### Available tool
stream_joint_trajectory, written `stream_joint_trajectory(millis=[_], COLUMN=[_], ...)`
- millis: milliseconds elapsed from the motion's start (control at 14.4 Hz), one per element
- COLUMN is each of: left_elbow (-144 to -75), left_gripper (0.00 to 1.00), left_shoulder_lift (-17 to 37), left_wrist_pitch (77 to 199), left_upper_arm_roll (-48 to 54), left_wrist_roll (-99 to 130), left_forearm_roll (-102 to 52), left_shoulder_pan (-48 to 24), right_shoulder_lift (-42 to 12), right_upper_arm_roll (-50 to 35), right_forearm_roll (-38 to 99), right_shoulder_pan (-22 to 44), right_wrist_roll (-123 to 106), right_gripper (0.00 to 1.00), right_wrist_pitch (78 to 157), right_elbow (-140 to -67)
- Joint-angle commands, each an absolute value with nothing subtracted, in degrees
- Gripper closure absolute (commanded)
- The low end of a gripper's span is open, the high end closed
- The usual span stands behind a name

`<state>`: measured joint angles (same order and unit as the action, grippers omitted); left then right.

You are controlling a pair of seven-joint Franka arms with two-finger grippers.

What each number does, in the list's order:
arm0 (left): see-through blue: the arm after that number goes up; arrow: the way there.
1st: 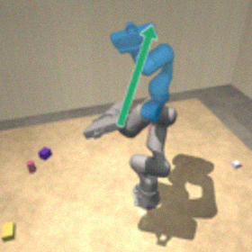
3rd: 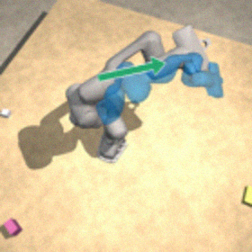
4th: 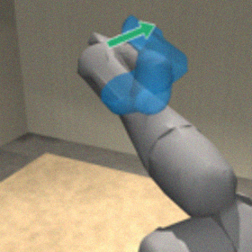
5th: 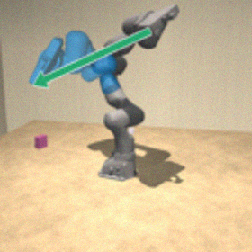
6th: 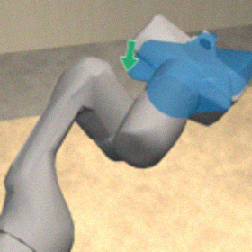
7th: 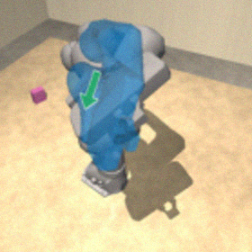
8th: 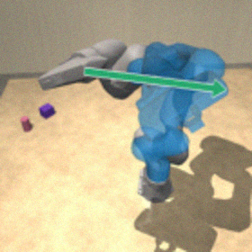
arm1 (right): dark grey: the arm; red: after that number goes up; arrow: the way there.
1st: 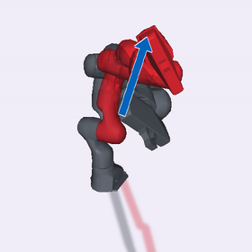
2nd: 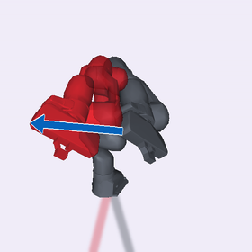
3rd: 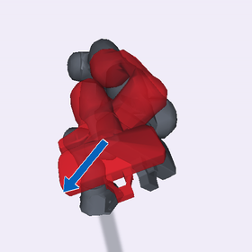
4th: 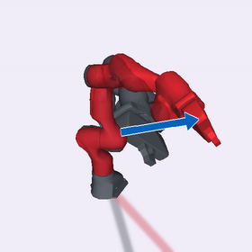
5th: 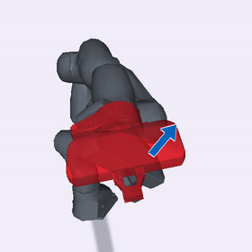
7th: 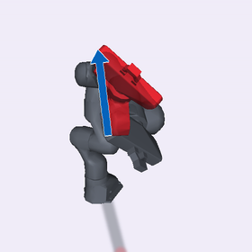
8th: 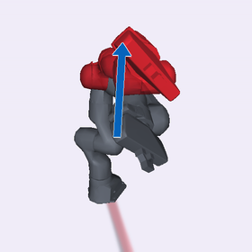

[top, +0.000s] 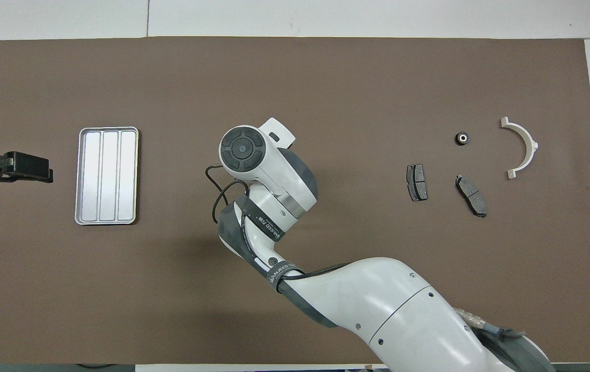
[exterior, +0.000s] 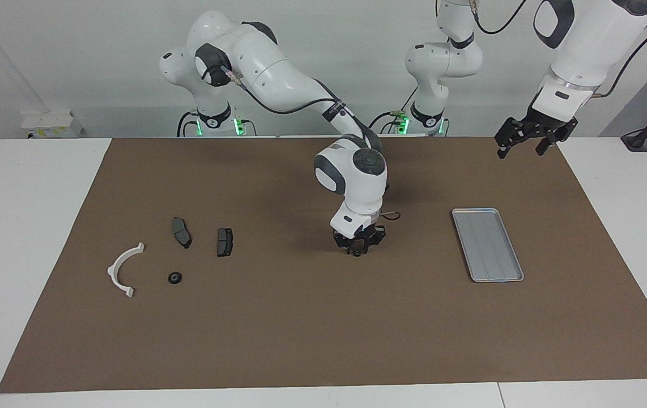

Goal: Place bearing gear from tray to pile

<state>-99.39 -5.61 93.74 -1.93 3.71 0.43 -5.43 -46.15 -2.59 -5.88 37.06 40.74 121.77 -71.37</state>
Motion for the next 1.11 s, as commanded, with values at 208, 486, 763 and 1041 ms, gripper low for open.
stream_joint_trajectory(millis=[208, 486, 763, 1041], left_elbow=[-98.88, -99.49, -99.76, -99.76], left_gripper=[0.00, 0.00, 0.00, 0.00], left_shoulder_lift=[-4.66, -5.36, -5.54, -5.54], left_wrist_pitch=[92.73, 92.37, 92.46, 92.46], left_upper_arm_roll=[-2.02, -2.02, -2.02, -2.02], left_wrist_roll=[2.90, 2.90, 3.25, 3.16], left_forearm_roll=[1.14, 1.05, 1.05, 1.05], left_shoulder_pan=[-5.98, -5.98, -5.89, -5.80], right_shoulder_lift=[-45.88, -41.32, -37.01, -35.07], right_upper_arm_roll=[-2.55, -2.99, -2.99, -3.08], right_forearm_roll=[-6.77, -6.59, -5.98, -5.89], right_shoulder_pan=[35.34, 29.72, 20.15, 10.31], right_wrist_roll=[41.40, 34.21, 16.48, -1.11], right_gripper=[1.00, 1.00, 1.00, 1.00], right_wrist_pitch=[119.37, 114.18, 111.72, 110.39], right_elbow=[-70.23, -70.14, -71.45, -74.61])
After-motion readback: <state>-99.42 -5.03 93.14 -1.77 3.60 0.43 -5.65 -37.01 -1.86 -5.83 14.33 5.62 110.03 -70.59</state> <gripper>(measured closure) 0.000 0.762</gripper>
